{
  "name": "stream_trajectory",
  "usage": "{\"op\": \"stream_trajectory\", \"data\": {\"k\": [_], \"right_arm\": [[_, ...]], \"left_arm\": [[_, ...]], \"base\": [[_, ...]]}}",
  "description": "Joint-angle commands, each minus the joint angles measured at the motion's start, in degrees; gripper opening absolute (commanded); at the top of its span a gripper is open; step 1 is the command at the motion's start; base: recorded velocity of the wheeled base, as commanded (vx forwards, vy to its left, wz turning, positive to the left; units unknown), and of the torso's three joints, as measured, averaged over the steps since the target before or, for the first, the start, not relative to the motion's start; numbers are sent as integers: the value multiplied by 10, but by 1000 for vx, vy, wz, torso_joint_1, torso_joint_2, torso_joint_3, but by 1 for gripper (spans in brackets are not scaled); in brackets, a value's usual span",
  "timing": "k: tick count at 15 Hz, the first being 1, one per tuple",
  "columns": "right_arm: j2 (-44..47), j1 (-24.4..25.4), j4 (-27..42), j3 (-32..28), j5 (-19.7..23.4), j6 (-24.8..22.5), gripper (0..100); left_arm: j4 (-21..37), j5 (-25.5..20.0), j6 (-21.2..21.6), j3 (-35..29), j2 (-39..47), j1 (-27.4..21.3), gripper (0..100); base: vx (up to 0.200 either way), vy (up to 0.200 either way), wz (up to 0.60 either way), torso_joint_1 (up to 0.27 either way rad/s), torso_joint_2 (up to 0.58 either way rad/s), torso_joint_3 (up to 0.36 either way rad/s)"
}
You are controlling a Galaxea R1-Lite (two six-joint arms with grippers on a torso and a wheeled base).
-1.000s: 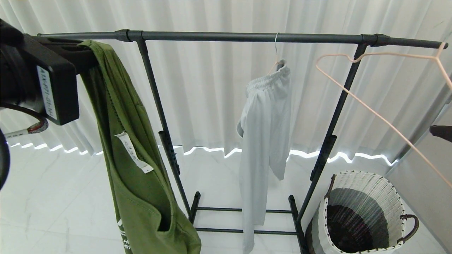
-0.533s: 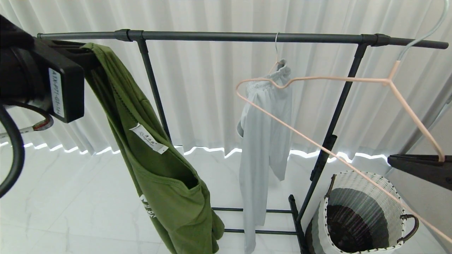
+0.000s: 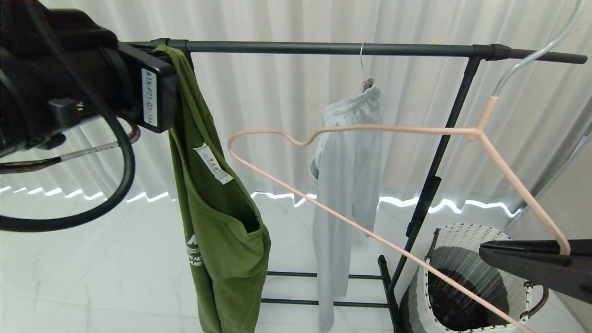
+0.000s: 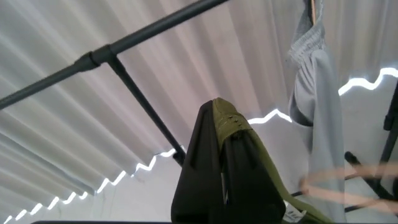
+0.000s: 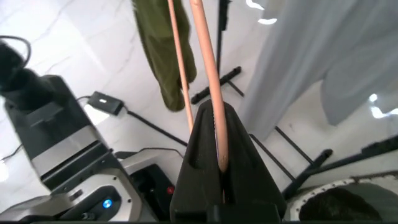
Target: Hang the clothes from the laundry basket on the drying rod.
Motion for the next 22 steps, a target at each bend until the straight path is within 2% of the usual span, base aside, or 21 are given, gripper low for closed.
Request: {"op": "stream_trajectory", "data": {"k": [1, 3, 6, 9, 12, 16, 18, 20, 22], "right_arm": [[12, 15, 0, -4, 0, 0, 0], [11, 16, 1, -4, 0, 0, 0], [28, 12, -6, -5, -1, 9, 0], [55, 11, -35, -5, -5, 54, 0], [64, 9, -44, -5, -6, 62, 0], [68, 9, -43, -12, -5, 96, 0], [73, 27, -42, -9, -5, 118, 0], [94, 28, -45, -14, -5, 158, 0], [102, 25, -45, -20, -6, 178, 0]], "left_arm": [[-1, 3, -3, 3, 24, 14, 0], [-1, 9, -3, 2, 25, 31, 0], [-1, 6, -6, 4, 25, 15, 0], [-1, 6, -21, 0, 37, 6, 0], [-1, 4, -32, -2, 43, 6, 0], [-1, 4, -72, -6, 57, 6, 0], [-1, 4, -74, -11, 62, 5, 0], [-1, 4, -74, -18, 69, 5, 0], [-1, 4, -75, -18, 69, 6, 0]], "base": [[0, 0, 0, 0, 0, 0], [0, 0, 0, 0, 0, 0], [0, 0, 0, 0, 0, 0], [0, 0, 0, 0, 0, 0], [0, 0, 0, 0, 0, 0], [0, 0, 0, 0, 0, 0], [0, 0, 0, 0, 0, 0], [0, 0, 0, 0, 0, 0], [0, 0, 0, 0, 0, 0]]}}
